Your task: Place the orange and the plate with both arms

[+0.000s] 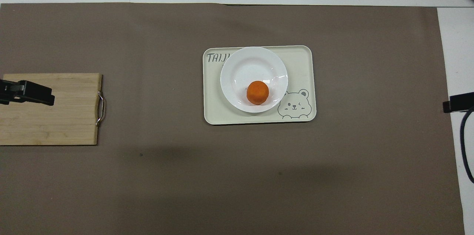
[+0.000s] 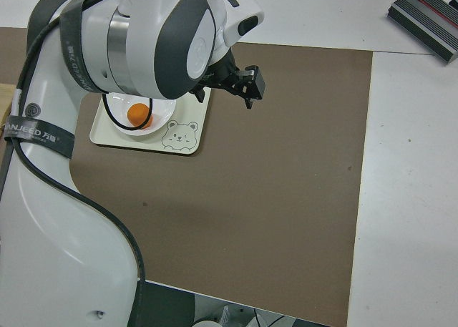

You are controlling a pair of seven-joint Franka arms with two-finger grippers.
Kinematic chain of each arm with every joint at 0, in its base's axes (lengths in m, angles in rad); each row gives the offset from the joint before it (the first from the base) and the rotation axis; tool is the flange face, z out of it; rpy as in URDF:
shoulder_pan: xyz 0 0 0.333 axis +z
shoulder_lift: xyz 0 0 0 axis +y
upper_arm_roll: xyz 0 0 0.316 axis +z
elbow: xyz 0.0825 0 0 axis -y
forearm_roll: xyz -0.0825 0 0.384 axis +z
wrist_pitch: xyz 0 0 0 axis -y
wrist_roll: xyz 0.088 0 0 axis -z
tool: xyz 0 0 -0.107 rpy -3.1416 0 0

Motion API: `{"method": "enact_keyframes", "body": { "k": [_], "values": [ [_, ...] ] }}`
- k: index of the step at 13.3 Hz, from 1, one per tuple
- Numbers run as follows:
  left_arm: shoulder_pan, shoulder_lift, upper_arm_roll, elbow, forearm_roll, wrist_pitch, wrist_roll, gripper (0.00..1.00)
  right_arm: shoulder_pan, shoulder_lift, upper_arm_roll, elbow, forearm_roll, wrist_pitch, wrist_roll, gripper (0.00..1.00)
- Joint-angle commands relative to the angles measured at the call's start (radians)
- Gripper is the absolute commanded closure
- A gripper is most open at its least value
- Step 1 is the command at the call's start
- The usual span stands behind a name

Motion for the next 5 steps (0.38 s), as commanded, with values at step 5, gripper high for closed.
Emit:
{"method": "enact_keyframes", "body": {
  "k": [5],
  "values": [
    [-0.006, -0.017, 0.004, -0.008, 0.021, -0.009, -0.003, 0.00, -0.001, -0.009, 0.007, -0.007, -0.012, 0.009, -0.011, 0.00]
  ]
}}
